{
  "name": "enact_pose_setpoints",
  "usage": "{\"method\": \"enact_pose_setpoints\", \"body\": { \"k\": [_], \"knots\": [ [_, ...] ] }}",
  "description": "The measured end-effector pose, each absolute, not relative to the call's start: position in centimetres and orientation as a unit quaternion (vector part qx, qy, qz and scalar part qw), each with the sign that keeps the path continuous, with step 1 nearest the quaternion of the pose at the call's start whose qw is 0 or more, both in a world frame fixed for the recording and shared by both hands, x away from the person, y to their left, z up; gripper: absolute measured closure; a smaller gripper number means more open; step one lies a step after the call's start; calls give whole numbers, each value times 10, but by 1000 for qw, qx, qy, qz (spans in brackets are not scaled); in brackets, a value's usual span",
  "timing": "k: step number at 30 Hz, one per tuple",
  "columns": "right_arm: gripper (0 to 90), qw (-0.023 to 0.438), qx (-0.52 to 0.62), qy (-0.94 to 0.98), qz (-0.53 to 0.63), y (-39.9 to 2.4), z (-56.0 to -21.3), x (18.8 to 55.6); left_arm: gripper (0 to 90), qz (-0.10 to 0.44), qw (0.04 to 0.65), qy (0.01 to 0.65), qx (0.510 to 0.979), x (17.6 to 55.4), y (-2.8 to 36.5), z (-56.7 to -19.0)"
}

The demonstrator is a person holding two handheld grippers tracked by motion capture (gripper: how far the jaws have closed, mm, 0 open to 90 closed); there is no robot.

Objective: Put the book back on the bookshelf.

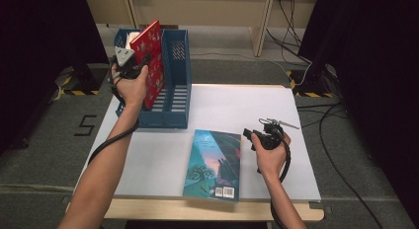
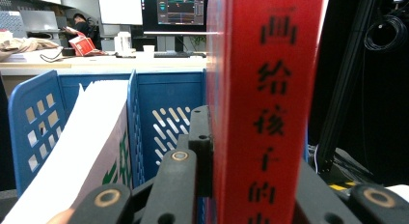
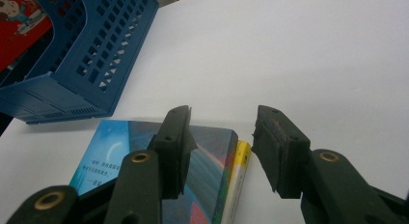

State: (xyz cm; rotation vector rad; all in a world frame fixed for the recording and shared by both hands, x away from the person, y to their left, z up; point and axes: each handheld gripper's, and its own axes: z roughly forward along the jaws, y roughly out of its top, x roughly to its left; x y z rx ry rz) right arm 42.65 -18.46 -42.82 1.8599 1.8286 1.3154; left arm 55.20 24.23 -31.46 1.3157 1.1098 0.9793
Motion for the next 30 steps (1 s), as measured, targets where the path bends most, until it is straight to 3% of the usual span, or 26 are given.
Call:
{"method": "enact_pose_setpoints", "body": {
  "k": [30],
  "knots": [
    [569, 110, 637, 617, 449, -191, -432, 426, 791, 410, 534, 492, 552, 577, 233, -348]
  ]
}}
